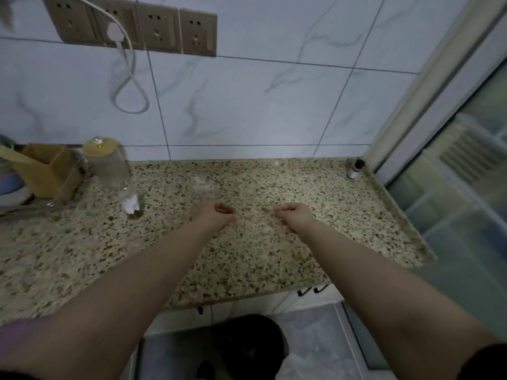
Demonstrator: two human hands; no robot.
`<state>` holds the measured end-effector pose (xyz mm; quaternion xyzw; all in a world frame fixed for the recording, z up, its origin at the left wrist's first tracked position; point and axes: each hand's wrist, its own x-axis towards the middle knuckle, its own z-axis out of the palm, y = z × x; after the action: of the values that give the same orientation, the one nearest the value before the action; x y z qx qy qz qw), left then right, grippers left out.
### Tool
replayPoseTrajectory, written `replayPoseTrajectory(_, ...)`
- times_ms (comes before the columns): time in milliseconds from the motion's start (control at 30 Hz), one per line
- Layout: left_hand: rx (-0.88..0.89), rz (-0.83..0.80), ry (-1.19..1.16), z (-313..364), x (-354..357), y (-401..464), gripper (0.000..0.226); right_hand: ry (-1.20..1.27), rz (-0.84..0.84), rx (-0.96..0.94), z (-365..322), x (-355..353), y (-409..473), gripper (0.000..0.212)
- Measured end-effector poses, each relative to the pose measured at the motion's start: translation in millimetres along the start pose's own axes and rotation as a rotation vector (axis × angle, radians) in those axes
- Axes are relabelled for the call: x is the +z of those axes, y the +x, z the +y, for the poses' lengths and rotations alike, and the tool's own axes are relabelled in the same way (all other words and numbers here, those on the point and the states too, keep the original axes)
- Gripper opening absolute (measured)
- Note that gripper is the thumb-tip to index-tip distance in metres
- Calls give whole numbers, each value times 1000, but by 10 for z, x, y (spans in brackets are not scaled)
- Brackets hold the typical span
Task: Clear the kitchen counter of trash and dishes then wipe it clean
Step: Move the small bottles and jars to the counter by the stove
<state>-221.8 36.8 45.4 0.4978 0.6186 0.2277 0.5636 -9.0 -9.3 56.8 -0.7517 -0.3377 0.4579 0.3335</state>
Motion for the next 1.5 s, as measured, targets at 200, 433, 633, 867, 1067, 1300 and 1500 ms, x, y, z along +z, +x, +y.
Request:
replayPoseTrajectory(200,66,-64,95,150,232,348,15,122,57,19,14,-193,47,4)
replayPoseTrajectory(433,46,-199,90,261,577,632,14,187,119,84,176,-318,71,6)
replayPoseTrajectory(633,89,-238,65,507,799,701,10,199,260,59,153,-574,186,21)
replayPoseTrajectory(867,98,-252,118,746,1220,951,9,257,230,86,241,-858,482,14)
replayPoseTrajectory(1067,56,-246,96,930,1983,1205,13,266,216,119,431,-1395,1008,6)
replayPoseTrajectory(1300,-86,-225,22,1300,2969,1597,10,246,183,232,555,-2224,2016,6)
replayPoseTrajectory(1500,-184,-253,-7,1575,3631,1946,17,223,159,294,595,-2716,2909,36)
